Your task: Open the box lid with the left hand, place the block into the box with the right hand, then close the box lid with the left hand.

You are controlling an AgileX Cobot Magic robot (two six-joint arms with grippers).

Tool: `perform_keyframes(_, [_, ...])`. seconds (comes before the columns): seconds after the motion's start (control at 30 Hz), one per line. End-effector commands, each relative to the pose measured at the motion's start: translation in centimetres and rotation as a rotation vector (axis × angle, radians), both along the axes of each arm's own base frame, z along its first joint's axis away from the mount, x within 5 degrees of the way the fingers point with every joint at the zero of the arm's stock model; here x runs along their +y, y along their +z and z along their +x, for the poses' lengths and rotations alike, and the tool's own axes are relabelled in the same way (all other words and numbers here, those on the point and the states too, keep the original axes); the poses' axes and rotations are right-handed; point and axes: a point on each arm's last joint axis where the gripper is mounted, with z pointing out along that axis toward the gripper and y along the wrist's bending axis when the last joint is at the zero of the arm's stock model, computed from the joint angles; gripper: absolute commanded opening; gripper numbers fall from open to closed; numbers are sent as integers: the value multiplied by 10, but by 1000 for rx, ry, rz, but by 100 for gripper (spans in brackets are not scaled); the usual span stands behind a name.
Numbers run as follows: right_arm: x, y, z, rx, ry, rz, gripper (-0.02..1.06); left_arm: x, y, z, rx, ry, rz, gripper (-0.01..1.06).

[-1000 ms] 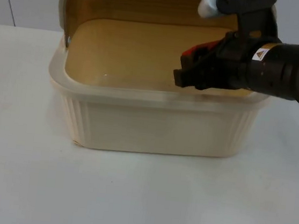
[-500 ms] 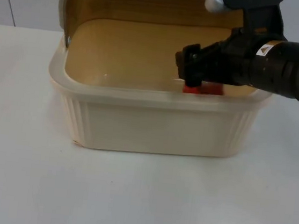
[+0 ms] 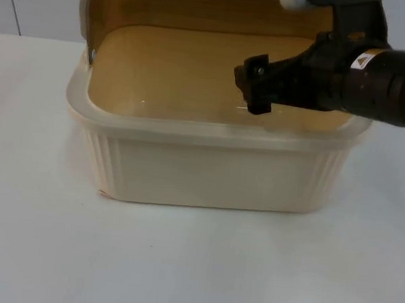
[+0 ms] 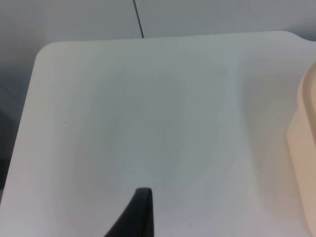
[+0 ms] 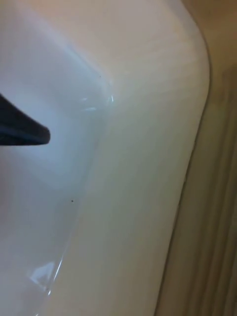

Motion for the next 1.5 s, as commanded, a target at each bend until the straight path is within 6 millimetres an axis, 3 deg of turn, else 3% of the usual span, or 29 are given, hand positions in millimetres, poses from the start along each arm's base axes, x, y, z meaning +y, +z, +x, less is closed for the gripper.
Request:
perform_keyframes(0.0, [0,13,-6,14,35,-7,105,1,0,-1,-7,7,0,102])
perform_keyframes(0.4, [-10,64,-47,236,170,-23,105,1,0,-1,2,8,-1,102])
perform_keyframes(0.67, [-32,112,-82,288,248,-33,105,0,0,-1,3,8,-16,102])
perform_keyframes(0.77, [-49,124,-90,331,236,-34,105,0,0,-1,3,8,-21,102])
perform_keyframes(0.87, [-79,134,-94,430,207,-89,105,0,0,-1,3,8,-23,102])
perform_keyframes(0.9, [-79,134,-94,430,207,-89,105,0,0,-1,3,8,-23,102])
perform_keyframes(1.03, [-124,148,-88,483,92,-250,105,0,0,-1,1,8,-23,102])
perform_keyframes(1.07, [-124,148,-88,483,92,-250,105,0,0,-1,1,8,-23,102])
perform_keyframes(1.23, [-185,183,-83,315,-186,-186,105,0,0,-1,1,8,-23,102])
perform_keyframes(1.27, [-185,183,-83,315,-186,-186,105,0,0,-1,1,8,-23,102])
perform_keyframes(1.4, [-221,201,-89,205,-356,-162,105,0,0,-1,1,8,-23,102])
perform_keyframes(1.47, [-227,203,-92,196,-379,-182,105,0,0,-1,1,8,-23,102])
